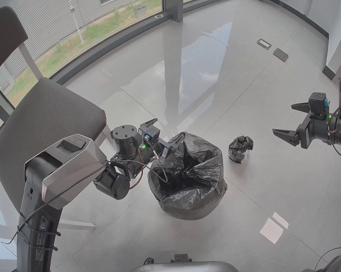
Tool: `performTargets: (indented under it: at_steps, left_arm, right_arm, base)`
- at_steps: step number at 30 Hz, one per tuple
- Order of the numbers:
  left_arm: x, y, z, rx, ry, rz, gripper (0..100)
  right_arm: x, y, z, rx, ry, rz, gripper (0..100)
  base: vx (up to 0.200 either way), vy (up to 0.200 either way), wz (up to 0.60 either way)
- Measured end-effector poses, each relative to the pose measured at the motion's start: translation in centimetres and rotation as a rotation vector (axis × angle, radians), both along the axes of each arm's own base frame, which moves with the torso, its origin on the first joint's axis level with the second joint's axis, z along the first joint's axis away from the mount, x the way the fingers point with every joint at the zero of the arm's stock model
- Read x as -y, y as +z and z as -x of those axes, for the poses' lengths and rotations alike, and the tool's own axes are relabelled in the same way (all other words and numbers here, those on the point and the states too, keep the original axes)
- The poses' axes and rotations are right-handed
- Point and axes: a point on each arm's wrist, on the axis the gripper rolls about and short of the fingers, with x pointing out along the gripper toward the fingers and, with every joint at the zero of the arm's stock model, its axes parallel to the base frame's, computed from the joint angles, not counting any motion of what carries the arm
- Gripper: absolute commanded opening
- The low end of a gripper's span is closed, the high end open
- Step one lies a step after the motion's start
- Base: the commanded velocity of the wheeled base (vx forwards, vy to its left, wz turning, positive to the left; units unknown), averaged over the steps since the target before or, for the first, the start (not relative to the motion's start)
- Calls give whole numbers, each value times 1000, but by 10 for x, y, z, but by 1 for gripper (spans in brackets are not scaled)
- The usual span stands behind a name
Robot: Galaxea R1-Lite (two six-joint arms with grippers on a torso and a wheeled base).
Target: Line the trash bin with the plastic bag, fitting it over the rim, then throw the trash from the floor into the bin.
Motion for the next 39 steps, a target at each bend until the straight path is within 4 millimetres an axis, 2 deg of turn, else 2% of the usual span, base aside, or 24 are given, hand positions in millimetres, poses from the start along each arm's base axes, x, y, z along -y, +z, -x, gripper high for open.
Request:
performTargets:
  at_steps: [6, 10, 13, 19, 22, 23, 28, 31, 32, 39]
  left_arm:
    - [-8, -3, 0, -20, 13, 16, 100]
    - [-11, 21, 5, -4, 11, 71, 100]
    - [-14, 39, 16, -4, -1, 105, 100]
    - [-22, 48, 55, -101, -73, 124, 100]
    - [-26, 55, 71, -127, -105, 134, 100]
    - [-29, 62, 80, -128, -119, 142, 100]
    - [-34, 73, 93, -110, -137, 159, 100]
    - [-37, 80, 102, -97, -146, 168, 100]
    - [-37, 80, 103, -96, -147, 168, 100]
    - [-39, 83, 120, -87, -170, 197, 100]
  right_arm:
    - [2, 3, 4, 9, -7, -2, 100]
    - [5, 5, 5, 15, -16, -3, 100]
    - [7, 5, 5, 17, -25, -4, 100]
    - [14, -2, -3, -10, -57, -4, 100]
    - [18, -12, -14, -52, -81, -13, 100]
    - [20, -21, -25, -88, -98, -23, 100]
    - [22, -42, -51, -164, -122, -36, 100]
    - [22, -65, -74, -234, -135, -34, 100]
    - [22, -66, -75, -236, -135, -34, 100]
    - [24, -123, -122, -356, -141, 30, 100]
  base:
    - [0, 0, 0]
    - [0, 0, 0]
    - [0, 0, 0]
    - [0, 0, 0]
    - [0, 0, 0]
    - [0, 0, 0]
    - [0, 0, 0]
    - [0, 0, 0]
    - [0, 0, 0]
    - [0, 0, 0]
